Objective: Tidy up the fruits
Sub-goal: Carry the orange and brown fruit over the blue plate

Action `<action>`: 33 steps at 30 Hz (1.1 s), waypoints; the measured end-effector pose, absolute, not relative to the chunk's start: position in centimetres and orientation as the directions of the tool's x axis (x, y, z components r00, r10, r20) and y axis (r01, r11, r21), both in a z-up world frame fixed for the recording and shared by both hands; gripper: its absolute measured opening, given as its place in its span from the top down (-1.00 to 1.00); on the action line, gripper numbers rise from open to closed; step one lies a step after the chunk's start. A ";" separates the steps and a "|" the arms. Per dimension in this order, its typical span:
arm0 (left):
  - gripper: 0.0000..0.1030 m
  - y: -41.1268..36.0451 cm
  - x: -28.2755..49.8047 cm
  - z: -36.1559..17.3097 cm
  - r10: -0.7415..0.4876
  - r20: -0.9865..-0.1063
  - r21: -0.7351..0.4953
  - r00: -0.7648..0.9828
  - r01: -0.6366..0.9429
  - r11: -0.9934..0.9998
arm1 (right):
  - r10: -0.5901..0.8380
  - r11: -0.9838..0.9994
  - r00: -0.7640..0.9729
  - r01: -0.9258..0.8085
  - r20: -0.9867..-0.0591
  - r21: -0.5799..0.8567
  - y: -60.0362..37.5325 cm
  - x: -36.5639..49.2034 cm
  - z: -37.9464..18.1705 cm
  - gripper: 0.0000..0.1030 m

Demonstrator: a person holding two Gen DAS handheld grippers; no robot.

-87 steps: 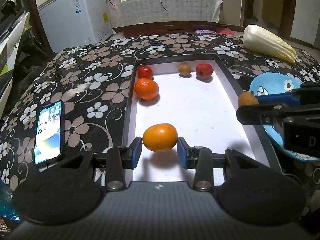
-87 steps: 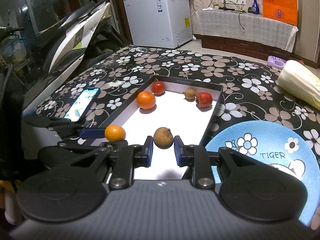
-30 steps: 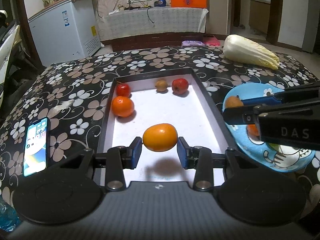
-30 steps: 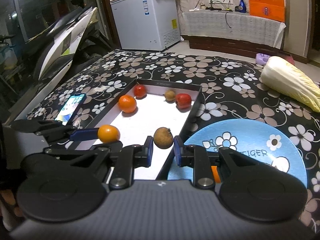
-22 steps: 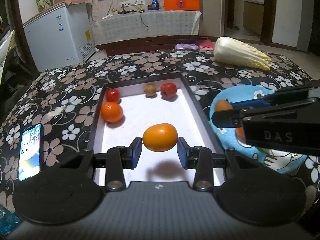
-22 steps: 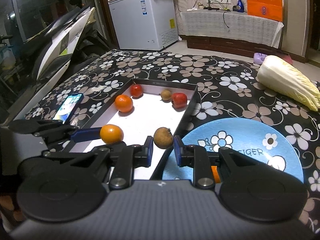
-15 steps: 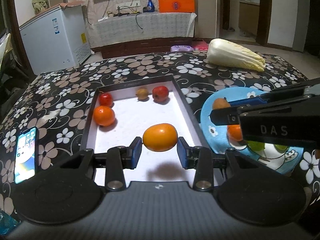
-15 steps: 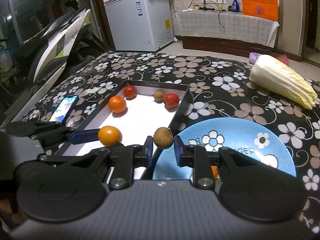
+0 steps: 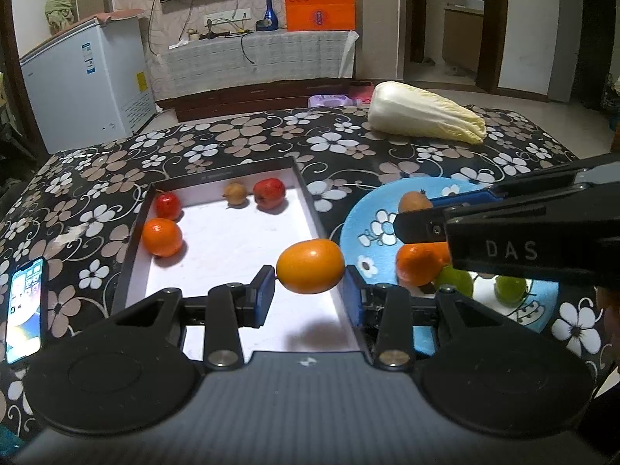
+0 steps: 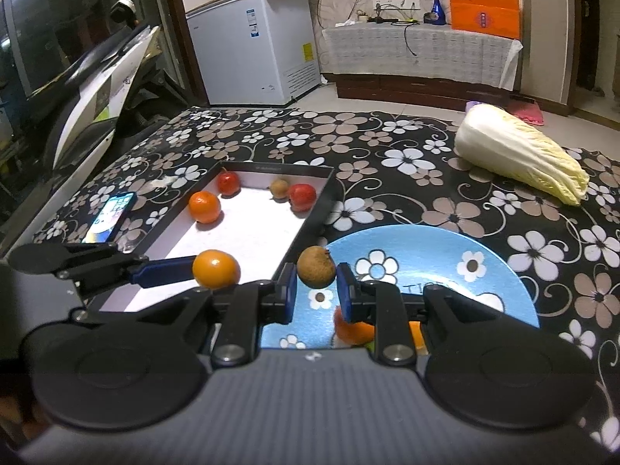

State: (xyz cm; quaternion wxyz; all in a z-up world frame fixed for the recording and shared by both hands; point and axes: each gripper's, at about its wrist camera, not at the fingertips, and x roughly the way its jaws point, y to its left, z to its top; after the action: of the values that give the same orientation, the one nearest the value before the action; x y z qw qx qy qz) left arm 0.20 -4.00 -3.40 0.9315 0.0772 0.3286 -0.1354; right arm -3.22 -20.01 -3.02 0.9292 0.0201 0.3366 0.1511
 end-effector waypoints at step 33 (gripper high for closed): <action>0.13 -13.6 -1.6 -5.6 -0.417 -0.657 -0.006 0.628 0.548 0.836 | 0.216 0.976 0.742 -0.163 -0.635 0.142 -25.5 -4.0 -3.3 0.51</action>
State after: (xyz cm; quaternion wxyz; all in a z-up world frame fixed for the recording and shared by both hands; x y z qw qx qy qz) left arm -1.56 -13.57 -5.64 0.8969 0.0975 0.3373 -0.2689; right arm -4.05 -25.48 -3.32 0.9325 0.0385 0.3446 0.1014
